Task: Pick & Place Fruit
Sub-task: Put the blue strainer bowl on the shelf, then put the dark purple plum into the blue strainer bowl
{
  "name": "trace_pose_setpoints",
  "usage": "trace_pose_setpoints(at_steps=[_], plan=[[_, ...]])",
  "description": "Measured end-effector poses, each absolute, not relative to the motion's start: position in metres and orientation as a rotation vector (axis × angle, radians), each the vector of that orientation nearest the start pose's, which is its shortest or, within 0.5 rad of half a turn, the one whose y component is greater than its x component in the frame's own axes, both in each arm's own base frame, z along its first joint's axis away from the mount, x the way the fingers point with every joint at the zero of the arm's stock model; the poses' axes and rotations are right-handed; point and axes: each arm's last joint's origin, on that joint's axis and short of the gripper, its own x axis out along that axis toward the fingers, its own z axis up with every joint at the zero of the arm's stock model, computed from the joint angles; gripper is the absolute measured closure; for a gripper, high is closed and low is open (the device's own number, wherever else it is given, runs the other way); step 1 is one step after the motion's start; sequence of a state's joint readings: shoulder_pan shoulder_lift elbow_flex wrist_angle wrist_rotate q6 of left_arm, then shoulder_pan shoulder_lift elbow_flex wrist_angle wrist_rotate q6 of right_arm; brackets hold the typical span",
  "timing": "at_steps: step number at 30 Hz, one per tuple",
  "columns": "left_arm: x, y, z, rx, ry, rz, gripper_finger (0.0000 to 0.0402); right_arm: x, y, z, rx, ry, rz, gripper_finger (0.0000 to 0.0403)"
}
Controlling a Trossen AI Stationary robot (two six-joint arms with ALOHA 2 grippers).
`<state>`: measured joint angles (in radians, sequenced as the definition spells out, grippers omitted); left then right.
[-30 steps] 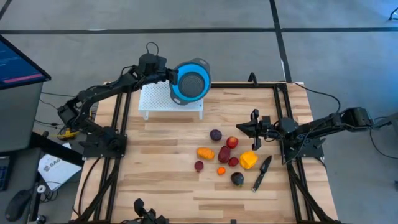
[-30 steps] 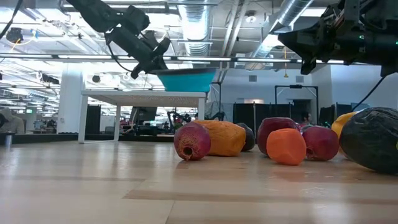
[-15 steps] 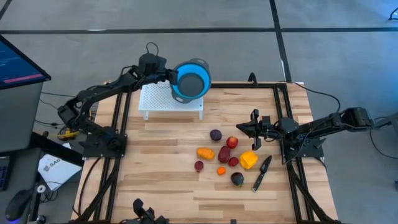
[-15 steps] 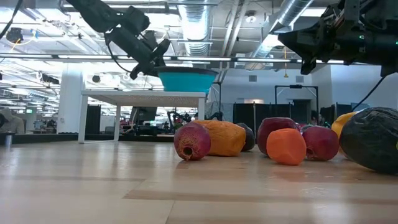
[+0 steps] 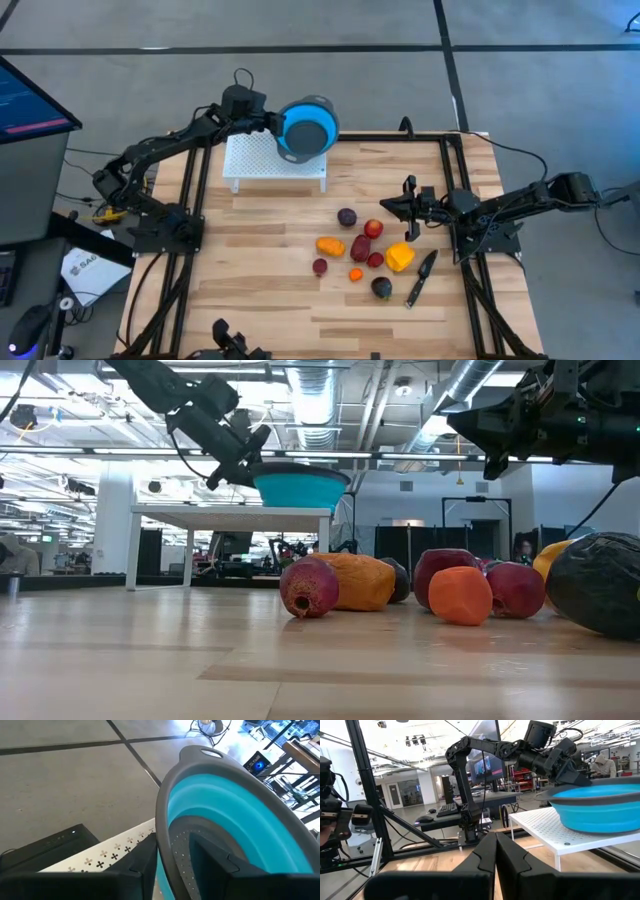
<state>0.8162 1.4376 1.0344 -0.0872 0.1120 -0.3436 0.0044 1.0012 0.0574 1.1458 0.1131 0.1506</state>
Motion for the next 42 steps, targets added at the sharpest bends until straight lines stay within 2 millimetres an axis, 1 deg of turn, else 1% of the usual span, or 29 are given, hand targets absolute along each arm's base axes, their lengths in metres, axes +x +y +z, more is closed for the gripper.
trace_pose_setpoints(at_steps=[9,11,14,17,20,23,25,26,28,30,32,35,38,42], plan=[[0.217,0.231,0.278,-0.535,0.356,0.770,0.0197,0.165,-0.003,0.182,0.169,-0.210,-0.093,0.0403],[0.215,0.228,0.283,-0.506,0.348,0.758,0.0181,0.165,-0.003,0.182,0.169,-0.210,-0.092,0.0403],[0.208,0.220,0.298,-0.470,0.320,0.727,0.0162,0.165,-0.003,0.182,0.169,-0.210,-0.093,0.0403],[0.198,0.207,0.316,-0.408,0.294,0.689,0.0153,0.165,-0.003,0.182,0.143,-0.209,-0.096,0.0403],[0.188,0.188,0.336,-0.318,0.268,0.619,0.0152,0.165,-0.003,0.182,0.151,-0.209,-0.094,0.0403],[0.183,0.159,0.352,-0.207,0.244,0.492,0.0159,0.165,-0.003,0.182,0.199,-0.208,-0.089,0.0403],[0.181,0.136,0.353,-0.139,0.234,0.387,0.0167,0.168,-0.002,0.182,0.219,-0.191,-0.087,0.0403],[0.181,0.125,0.351,-0.110,0.234,0.339,0.0172,0.172,-0.001,0.183,0.228,-0.169,-0.083,0.0402],[0.182,0.102,0.341,-0.057,0.252,0.240,0.0181,0.183,0.001,0.184,0.237,-0.109,-0.076,0.0394],[0.183,0.080,0.327,-0.019,0.266,0.145,0.0191,0.200,0.004,0.186,0.237,-0.022,-0.076,0.0378],[0.184,0.061,0.311,0.004,0.279,0.077,0.0199,0.217,0.005,0.184,0.227,0.106,-0.086,0.0356],[0.188,0.038,0.286,0.034,0.302,0.055,0.0211,0.244,0.006,0.184,0.191,0.295,-0.105,0.0315],[0.190,0.019,0.261,0.056,0.348,0.068,0.0221,0.266,0.007,0.184,0.118,0.504,-0.115,0.0265],[0.189,0.003,0.237,0.026,0.366,0.101,0.0231,0.291,0.005,0.188,0.025,0.717,-0.109,0.0185]])
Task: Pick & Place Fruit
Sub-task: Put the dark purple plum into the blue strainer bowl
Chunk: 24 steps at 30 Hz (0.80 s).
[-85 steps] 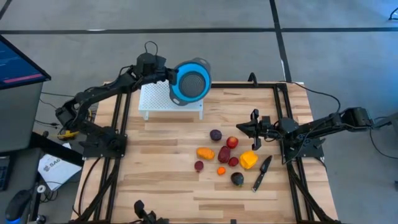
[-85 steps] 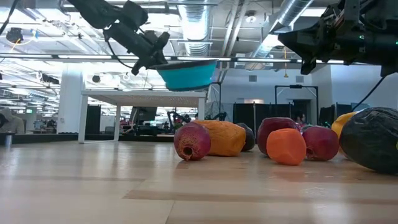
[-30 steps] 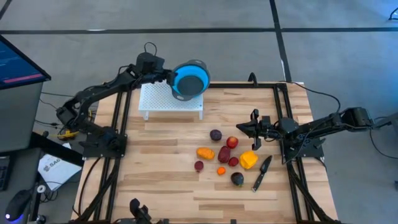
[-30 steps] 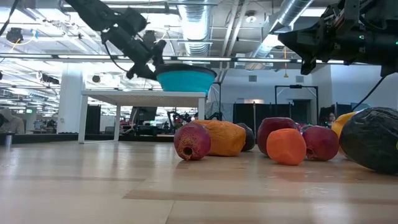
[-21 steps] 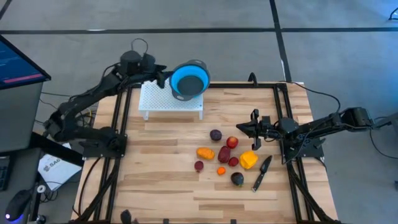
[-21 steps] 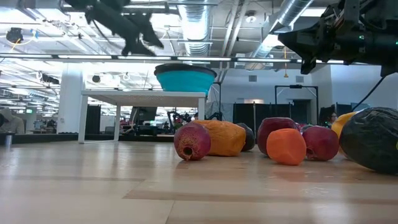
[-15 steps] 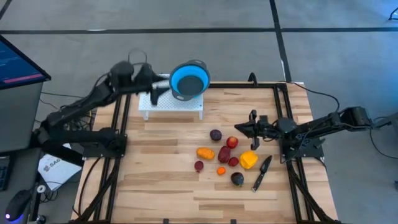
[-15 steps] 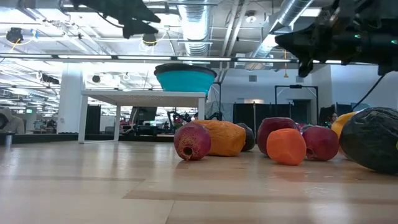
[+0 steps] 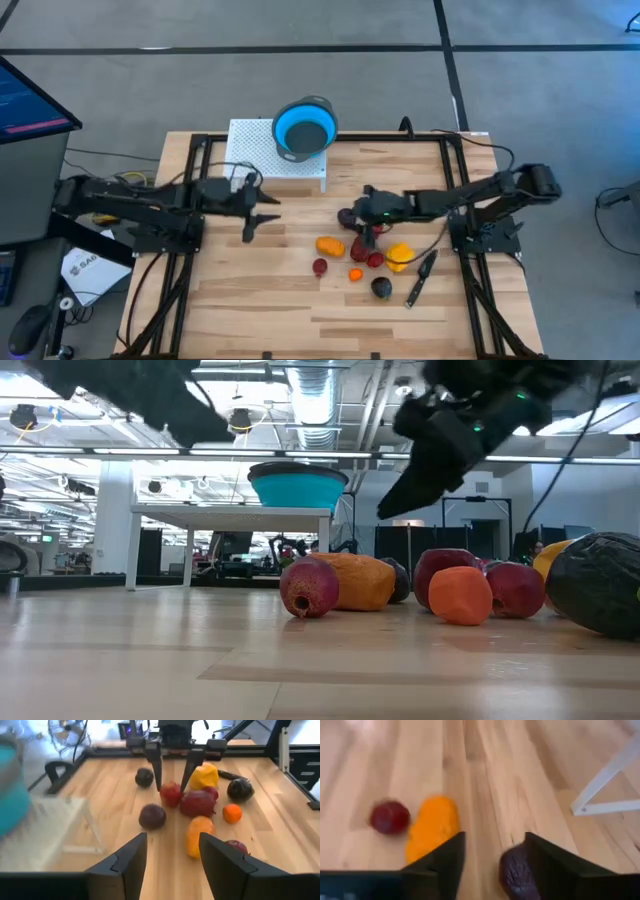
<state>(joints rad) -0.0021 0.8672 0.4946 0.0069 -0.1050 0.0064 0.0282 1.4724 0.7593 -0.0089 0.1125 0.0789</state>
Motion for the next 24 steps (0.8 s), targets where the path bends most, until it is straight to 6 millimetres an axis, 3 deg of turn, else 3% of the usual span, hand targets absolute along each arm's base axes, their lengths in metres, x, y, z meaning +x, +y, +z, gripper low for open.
trace_pose_setpoints(at_steps=[5,10,15,24], plan=[[0.185,-0.006,0.212,-0.084,0.281,0.087,0.0241,0.317,-0.007,0.181,-0.038,0.920,-0.120,0.0096],[0.177,-0.008,0.188,-0.127,0.213,0.077,0.0247,0.332,-0.026,0.166,-0.071,1.070,-0.127,0.0061],[0.170,-0.007,0.176,-0.149,0.160,0.083,0.0252,0.337,-0.039,0.152,-0.058,1.156,-0.102,0.0075],[0.169,-0.006,0.173,-0.143,0.155,0.113,0.0253,0.340,-0.045,0.149,-0.026,1.162,-0.082,0.0151]])
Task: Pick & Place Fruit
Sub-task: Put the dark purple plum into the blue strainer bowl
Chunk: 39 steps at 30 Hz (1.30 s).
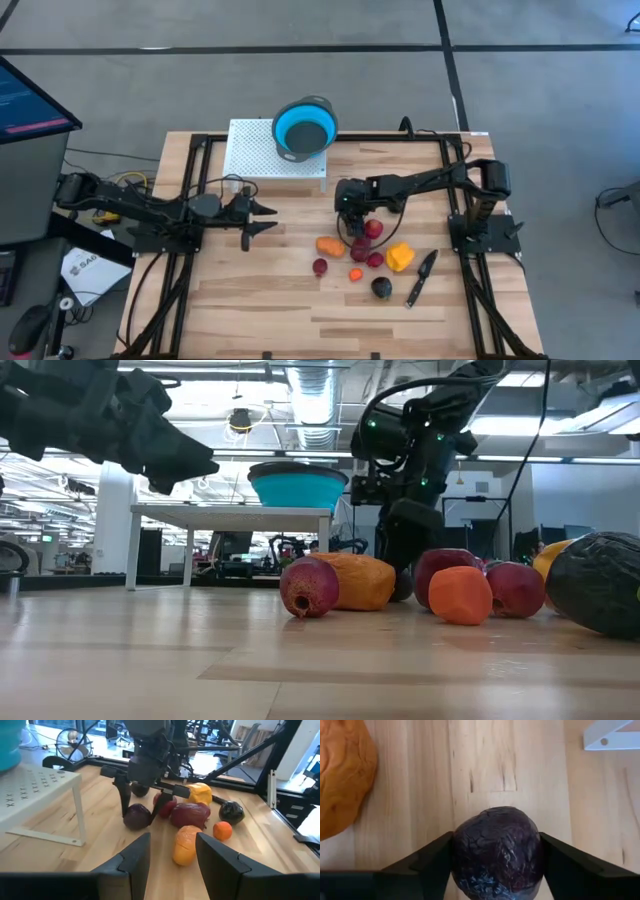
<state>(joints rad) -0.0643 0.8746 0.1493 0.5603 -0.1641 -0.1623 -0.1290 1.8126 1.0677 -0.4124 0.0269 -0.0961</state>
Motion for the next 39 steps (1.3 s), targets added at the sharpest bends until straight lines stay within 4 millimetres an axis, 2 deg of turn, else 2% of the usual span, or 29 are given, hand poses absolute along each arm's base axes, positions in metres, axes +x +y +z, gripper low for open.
trace_pose_setpoints(at_steps=[5,7,9,14,18,23,26,31,35,39], plan=[[0.171,-0.005,0.167,-0.132,0.191,0.136,0.0253,0.337,-0.044,0.151,0.011,1.193,-0.062,0.0177],[0.173,-0.004,0.164,-0.130,0.206,0.145,0.0253,0.336,-0.042,0.158,0.050,1.209,-0.023,0.0178],[0.174,-0.003,0.160,-0.126,0.232,0.154,0.0253,0.345,-0.040,0.172,0.079,1.160,0.019,0.0176],[0.179,-0.002,0.155,-0.125,0.241,0.164,0.0253,0.360,-0.037,0.226,0.119,0.979,0.185,0.0174],[0.182,-0.002,0.154,-0.115,0.230,0.162,0.0253,0.372,-0.037,0.277,0.067,0.802,0.260,0.0172],[0.183,-0.002,0.153,-0.100,0.229,0.162,0.0253,0.385,-0.046,0.344,-0.065,0.570,0.254,0.0165],[0.183,-0.002,0.154,-0.085,0.224,0.162,0.0253,0.392,-0.063,0.369,-0.133,0.443,0.150,0.0165],[0.183,-0.002,0.155,-0.083,0.217,0.162,0.0253,0.395,-0.111,0.382,-0.189,0.302,-0.080,0.0164],[0.183,-0.001,0.155,-0.083,0.215,0.165,0.0253,0.401,-0.158,0.361,-0.131,0.306,-0.190,0.0164],[0.184,-0.001,0.155,-0.084,0.207,0.165,0.0253,0.410,-0.194,0.327,-0.069,0.351,-0.265,0.0163]])
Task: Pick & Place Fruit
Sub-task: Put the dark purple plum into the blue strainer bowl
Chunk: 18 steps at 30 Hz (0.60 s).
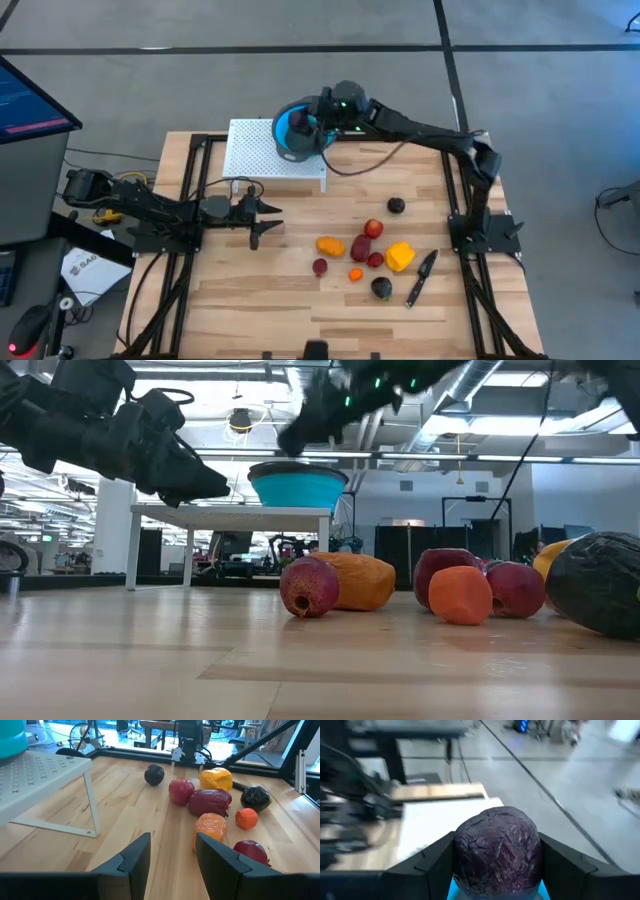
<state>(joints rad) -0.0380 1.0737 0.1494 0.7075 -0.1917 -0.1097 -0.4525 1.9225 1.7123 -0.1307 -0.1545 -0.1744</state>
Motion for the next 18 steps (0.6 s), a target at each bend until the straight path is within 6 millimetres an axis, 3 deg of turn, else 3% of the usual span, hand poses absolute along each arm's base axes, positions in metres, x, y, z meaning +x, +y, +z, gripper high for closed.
trace_pose_setpoints(at_steps=[5,18], plan=[[0.184,-0.001,0.156,-0.087,0.196,0.164,0.0253,0.415,-0.216,0.308,-0.018,0.439,-0.343,0.0163],[0.184,-0.001,0.158,-0.088,0.185,0.163,0.0253,0.426,-0.230,0.284,0.008,0.705,-0.426,0.0163]])
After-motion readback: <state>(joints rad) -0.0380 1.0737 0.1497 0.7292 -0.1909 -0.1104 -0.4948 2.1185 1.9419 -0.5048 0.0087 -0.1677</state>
